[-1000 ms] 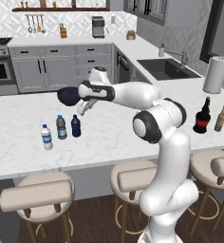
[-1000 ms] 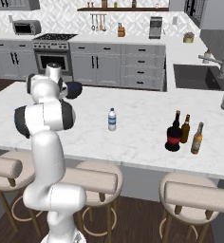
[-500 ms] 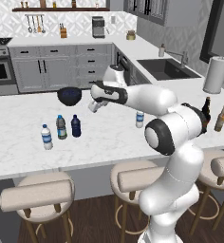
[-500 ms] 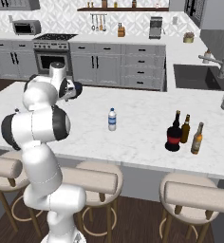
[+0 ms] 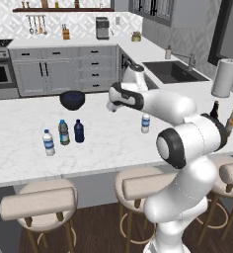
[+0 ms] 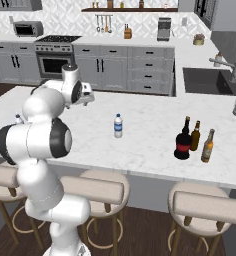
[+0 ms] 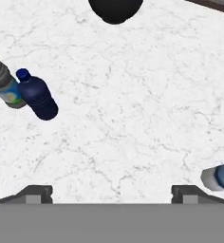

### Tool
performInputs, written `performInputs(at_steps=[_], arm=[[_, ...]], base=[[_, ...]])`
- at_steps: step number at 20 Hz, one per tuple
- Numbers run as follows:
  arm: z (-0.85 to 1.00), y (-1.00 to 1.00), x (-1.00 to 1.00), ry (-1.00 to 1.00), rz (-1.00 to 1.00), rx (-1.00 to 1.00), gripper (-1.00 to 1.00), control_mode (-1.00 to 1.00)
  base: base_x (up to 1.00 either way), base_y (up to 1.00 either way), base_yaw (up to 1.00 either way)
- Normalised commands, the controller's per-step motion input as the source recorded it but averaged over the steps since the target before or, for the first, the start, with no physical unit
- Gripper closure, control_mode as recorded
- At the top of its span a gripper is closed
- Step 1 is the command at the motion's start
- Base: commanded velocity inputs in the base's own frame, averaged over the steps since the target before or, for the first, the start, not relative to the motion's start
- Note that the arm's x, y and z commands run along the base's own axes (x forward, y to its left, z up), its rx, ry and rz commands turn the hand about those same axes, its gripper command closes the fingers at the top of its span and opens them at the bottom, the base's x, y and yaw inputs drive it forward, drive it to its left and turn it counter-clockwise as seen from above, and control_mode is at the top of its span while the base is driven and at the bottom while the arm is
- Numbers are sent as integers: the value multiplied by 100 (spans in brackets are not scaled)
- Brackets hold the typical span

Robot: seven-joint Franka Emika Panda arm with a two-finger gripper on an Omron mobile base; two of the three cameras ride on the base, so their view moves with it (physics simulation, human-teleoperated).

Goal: Move the plastic bottles in the middle to the plastics group, and the glass bottles in the middle to the glass group.

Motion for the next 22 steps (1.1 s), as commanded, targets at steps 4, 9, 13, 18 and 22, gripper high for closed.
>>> performInputs(at_steps=[4,9,13,18,22], arm=[[23,-74,22,2,-30,-5,-100,-100],[4,-99,1,9,-43,0,-100,-100],[0,-100,0,17,-49,0,-100,-100],[-1,-41,8,5,-17,1,-100,-100],[-18,-2,34,-1,0,4,-100,-100]], base=[[0,0,0],[0,0,0],[0,0,0],[0,0,0],[0,0,0]])
